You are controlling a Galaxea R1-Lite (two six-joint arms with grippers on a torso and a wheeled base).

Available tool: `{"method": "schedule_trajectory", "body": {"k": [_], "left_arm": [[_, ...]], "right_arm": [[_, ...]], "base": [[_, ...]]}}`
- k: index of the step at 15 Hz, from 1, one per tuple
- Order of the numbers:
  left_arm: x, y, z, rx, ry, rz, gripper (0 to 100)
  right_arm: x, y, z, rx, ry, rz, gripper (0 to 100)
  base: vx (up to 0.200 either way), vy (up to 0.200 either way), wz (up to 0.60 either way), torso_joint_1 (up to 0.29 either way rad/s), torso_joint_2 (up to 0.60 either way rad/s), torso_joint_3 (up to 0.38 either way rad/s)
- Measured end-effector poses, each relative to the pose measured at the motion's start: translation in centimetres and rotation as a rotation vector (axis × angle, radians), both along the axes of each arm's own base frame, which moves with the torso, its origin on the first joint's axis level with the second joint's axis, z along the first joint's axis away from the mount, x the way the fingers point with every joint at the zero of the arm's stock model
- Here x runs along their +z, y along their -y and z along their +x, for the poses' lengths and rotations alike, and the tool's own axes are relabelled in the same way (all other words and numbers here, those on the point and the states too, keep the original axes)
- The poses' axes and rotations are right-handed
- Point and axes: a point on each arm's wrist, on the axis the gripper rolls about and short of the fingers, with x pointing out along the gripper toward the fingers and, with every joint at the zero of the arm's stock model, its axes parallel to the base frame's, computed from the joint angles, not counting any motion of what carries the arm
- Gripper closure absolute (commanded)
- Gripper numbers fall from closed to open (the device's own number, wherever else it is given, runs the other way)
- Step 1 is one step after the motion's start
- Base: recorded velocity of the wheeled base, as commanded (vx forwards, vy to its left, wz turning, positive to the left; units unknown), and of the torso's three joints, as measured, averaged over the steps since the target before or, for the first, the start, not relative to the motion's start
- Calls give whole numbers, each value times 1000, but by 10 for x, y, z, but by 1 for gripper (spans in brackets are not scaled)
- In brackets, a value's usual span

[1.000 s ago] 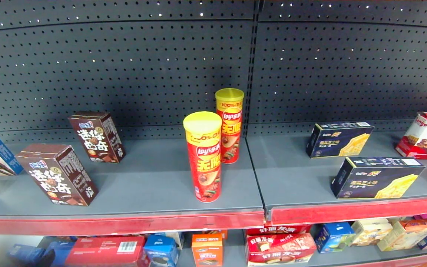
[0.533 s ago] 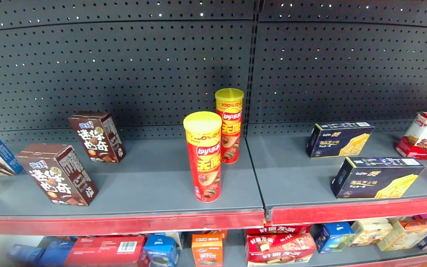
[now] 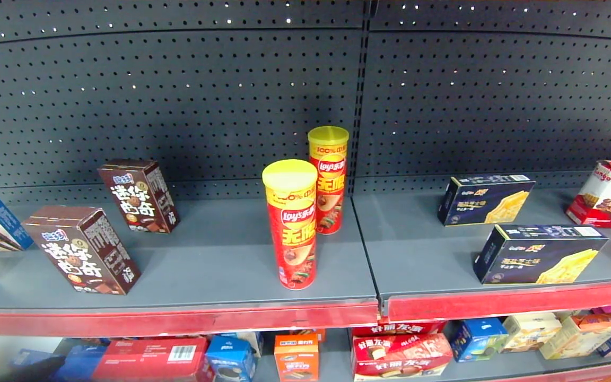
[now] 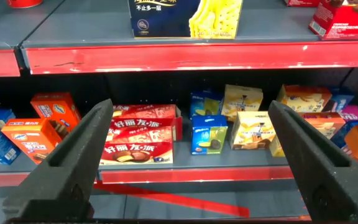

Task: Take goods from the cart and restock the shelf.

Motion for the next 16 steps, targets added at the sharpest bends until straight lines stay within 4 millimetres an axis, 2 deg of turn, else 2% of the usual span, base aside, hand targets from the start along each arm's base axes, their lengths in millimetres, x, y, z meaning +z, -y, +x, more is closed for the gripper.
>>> {"method": "schedule_trajectory", "body": {"k": [5,9,13,16], "left_arm": [[16,32,56,-79,-27,36,0],[19,56,111,16,-62,88,0],[14,64,159,151,-84,116,0],[7,65,181,213,-117,141,0]], "right_arm": [[0,0,0,0,0,0,0],[0,0,0,0,-1,0,0],[0,0,0,0,-1,0,0],[0,0,0,0,-1,0,0]], "base": [[0,0,0,0,0,0],[0,0,0,0,0,0],[0,0,0,0,0,0],[0,0,0,0,0,0]]}}
